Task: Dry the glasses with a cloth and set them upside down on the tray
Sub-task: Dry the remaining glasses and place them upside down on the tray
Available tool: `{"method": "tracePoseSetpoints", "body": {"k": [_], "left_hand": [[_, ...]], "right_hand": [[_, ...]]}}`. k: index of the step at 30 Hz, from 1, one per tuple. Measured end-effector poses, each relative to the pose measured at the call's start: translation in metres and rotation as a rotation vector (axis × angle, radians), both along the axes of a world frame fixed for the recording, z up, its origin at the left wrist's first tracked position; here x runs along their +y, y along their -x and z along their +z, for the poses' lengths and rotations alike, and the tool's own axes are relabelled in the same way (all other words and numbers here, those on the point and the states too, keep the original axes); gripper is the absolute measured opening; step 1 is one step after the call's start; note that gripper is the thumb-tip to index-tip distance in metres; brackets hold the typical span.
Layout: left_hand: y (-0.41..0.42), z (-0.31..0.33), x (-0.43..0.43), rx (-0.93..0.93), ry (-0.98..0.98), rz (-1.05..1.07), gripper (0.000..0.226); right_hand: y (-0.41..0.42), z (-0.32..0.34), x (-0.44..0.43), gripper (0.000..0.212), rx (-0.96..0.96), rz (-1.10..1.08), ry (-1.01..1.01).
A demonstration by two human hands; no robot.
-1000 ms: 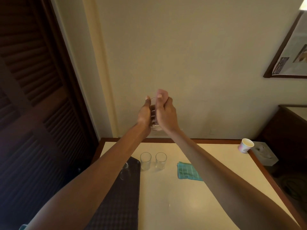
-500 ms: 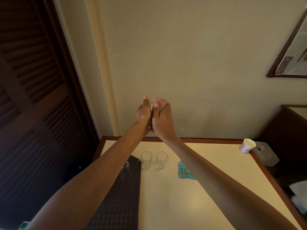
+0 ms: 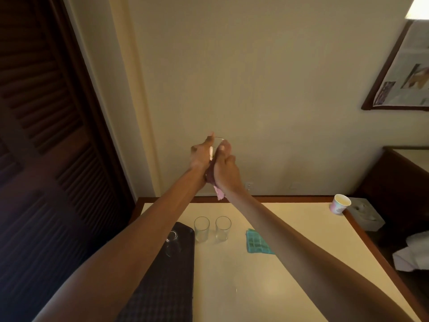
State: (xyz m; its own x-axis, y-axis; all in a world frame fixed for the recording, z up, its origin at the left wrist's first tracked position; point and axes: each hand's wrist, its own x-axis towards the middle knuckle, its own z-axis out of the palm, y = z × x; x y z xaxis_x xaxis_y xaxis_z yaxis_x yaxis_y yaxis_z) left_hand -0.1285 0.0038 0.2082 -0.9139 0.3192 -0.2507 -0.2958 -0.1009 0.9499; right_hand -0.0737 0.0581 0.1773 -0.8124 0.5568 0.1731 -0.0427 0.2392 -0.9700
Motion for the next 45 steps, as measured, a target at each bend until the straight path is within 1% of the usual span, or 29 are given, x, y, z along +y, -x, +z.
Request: {"method": "tracePoseSetpoints", "body": {"k": [1,2,4,5,6,7,10,12,13,16,18,19,21,22,23,24,27,28,29,31,33,36,39,42,45], "left_hand": [[0.001,-0.001,0.0,0.0,0.001,-0.005,0.072],[0.001,-0.003,0.001,-0.003,-0.007,-0.001,0.071],[-0.003,-0.005,0.001,0.001,-0.014,-0.008,0.057],[-0.003,-0.008,0.003,-0.001,-0.013,-0.029,0.056],[-0.003,-0.011,0.005,0.002,-0.017,-0.043,0.057],[-0.005,-0.012,0.006,0.009,-0.01,-0.047,0.059],[-0.01,-0.011,0.006,0.037,0.023,-0.078,0.068],[-0.01,-0.01,0.005,0.074,0.028,-0.07,0.059],[-0.009,-0.009,0.004,0.078,0.014,-0.039,0.054],[-0.005,-0.007,0.003,0.088,-0.025,0.05,0.051],[-0.009,-0.004,0.001,0.108,0.003,0.078,0.047],[-0.011,-0.005,0.002,0.104,0.004,0.052,0.048],[-0.016,-0.01,0.003,0.079,0.0,-0.009,0.06],[-0.018,-0.014,0.004,0.079,-0.01,-0.024,0.064],[-0.021,-0.017,0.005,0.085,-0.023,-0.037,0.065],[-0.025,-0.016,0.005,0.09,-0.024,-0.057,0.064],[-0.029,-0.015,0.007,0.154,0.01,-0.087,0.046],[-0.03,-0.016,0.008,0.181,0.032,-0.082,0.041],[-0.031,-0.016,0.009,0.2,0.051,-0.058,0.037],[-0.03,-0.018,0.009,0.216,0.098,-0.003,0.04],[-0.029,-0.017,0.009,0.246,0.135,0.015,0.041],[-0.025,-0.014,0.009,0.243,0.088,0.032,0.035],[-0.022,-0.013,0.011,0.251,0.082,0.078,0.04],[-0.025,-0.011,0.01,0.244,0.02,0.073,0.048],[-0.028,-0.014,0.004,0.341,0.094,0.033,0.067]], "right_hand": [[-0.001,0.0,-0.002,0.043,0.044,-0.016,-0.074],[0.001,-0.001,0.0,0.039,0.083,-0.036,-0.169],[0.003,0.001,0.004,0.042,0.168,-0.083,-0.306],[0.005,0.003,0.007,0.043,0.188,-0.108,-0.316],[0.006,0.006,0.012,0.044,0.166,-0.131,-0.284],[0.005,0.01,0.016,0.049,0.121,-0.128,-0.203],[0.008,0.017,0.024,0.074,-0.051,-0.089,0.132],[0.005,0.015,0.02,0.079,-0.102,-0.044,0.267],[0.0,0.011,0.017,0.08,-0.112,-0.012,0.264],[-0.014,0.0,0.007,0.076,-0.113,0.062,0.111],[-0.016,-0.006,0.002,0.063,-0.049,0.078,0.03],[-0.016,-0.005,0.0,0.055,0.009,0.052,-0.038],[-0.012,-0.002,0.003,0.036,0.154,-0.05,-0.239],[-0.013,0.003,0.004,0.029,0.212,-0.089,-0.303],[-0.012,0.007,0.008,0.027,0.201,-0.116,-0.321],[-0.013,0.013,0.011,0.031,0.143,-0.126,-0.278],[-0.008,0.014,0.025,0.068,-0.107,-0.102,0.059],[-0.007,0.012,0.028,0.076,-0.149,-0.08,0.156],[-0.005,0.007,0.03,0.079,-0.168,-0.057,0.229],[-0.006,-0.001,0.03,0.077,-0.172,0.009,0.324],[-0.009,-0.009,0.031,0.075,-0.198,0.082,0.325],[-0.017,-0.018,0.031,0.069,-0.222,0.195,0.39],[-0.024,-0.023,0.035,0.068,-0.215,0.234,0.526],[-0.031,-0.025,0.039,0.075,-0.197,0.277,0.724],[-0.035,-0.031,0.047,0.08,-0.16,0.288,0.863]]}}
